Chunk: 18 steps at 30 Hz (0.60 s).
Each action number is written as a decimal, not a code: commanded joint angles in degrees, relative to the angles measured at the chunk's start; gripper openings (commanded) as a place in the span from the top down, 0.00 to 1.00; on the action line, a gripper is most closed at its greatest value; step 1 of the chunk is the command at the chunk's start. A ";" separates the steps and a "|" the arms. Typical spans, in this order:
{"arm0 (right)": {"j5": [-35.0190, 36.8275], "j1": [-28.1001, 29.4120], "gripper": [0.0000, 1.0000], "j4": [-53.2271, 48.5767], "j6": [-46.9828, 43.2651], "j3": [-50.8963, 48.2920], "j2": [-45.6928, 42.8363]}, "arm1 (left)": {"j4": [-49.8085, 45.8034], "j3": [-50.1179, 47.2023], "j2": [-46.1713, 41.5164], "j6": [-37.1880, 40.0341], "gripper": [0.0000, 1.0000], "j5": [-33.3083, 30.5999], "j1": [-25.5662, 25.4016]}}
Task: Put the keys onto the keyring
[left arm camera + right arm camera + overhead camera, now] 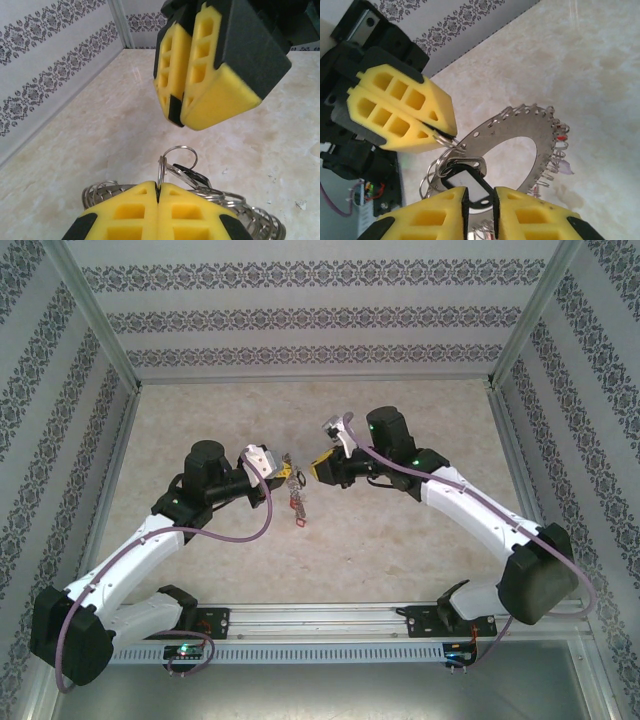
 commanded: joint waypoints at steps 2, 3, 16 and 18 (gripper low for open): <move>4.31 1.44 0.74 1.35 -15.12 -1.51 -4.85 | 2.37 2.64 -0.17 0.29 1.00 2.93 -0.36; 5.46 2.08 0.73 1.35 -17.08 -1.37 -5.08 | 1.76 3.04 0.05 0.54 1.00 3.20 -0.33; 10.08 6.21 0.68 0.22 -18.80 3.71 -0.07 | -1.07 5.49 2.10 1.32 1.00 6.00 -0.38; 10.09 5.83 0.69 -0.50 -17.42 4.16 0.43 | -0.89 5.48 2.22 1.21 1.00 6.03 -0.32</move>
